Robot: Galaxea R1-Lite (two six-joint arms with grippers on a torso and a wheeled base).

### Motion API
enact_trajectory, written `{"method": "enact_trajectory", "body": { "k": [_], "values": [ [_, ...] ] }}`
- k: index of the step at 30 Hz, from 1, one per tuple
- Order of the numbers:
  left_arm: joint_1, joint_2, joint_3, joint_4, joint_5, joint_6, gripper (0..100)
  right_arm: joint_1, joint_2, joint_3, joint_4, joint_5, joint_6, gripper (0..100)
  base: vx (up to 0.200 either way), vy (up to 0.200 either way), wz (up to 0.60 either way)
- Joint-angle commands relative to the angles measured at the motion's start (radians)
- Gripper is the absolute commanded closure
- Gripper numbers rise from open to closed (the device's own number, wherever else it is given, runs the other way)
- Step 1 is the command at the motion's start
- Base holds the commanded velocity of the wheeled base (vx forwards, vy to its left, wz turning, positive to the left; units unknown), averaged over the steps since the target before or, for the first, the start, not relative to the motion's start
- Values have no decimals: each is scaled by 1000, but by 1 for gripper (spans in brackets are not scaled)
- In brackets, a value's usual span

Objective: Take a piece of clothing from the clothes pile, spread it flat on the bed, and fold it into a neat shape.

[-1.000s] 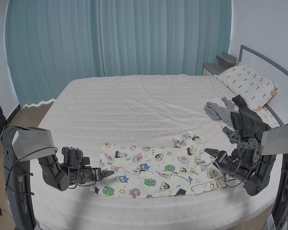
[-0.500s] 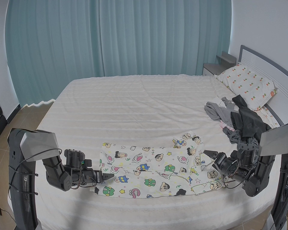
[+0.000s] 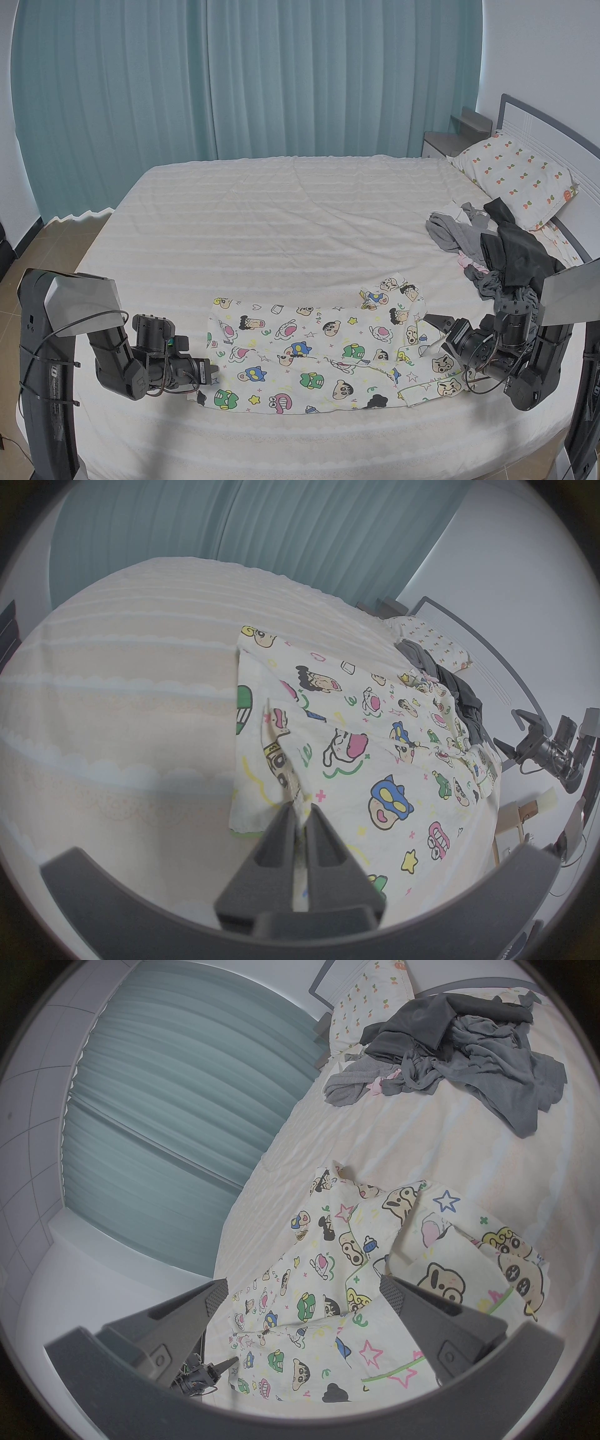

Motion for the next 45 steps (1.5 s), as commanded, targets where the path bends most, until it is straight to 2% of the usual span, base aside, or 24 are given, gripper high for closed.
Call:
{"method": "enact_trajectory", "body": {
  "k": [1, 19, 41, 42, 45],
  "values": [
    [8, -4, 16, -1, 0, -1, 100, 0, 1, 0, 0, 1, 0, 0, 0, 0, 0],
    [5, -96, 130, 25, 21, -1, 100, 0, 12, -3, 0, 1, 0, 0, 0, 0, 0],
    [2, -97, 162, 50, 52, 0, 100, 0, 12, -2, -3, 1, 0, 0, 0, 0, 0],
    [2, -97, 160, 50, 54, -1, 0, 0, 12, -2, -3, 1, 0, 0, 0, 0, 0],
    [1, -97, 159, 50, 57, -3, 0, 0, 12, 0, -3, 1, 0, 0, 0, 0, 0]
  ]
}}
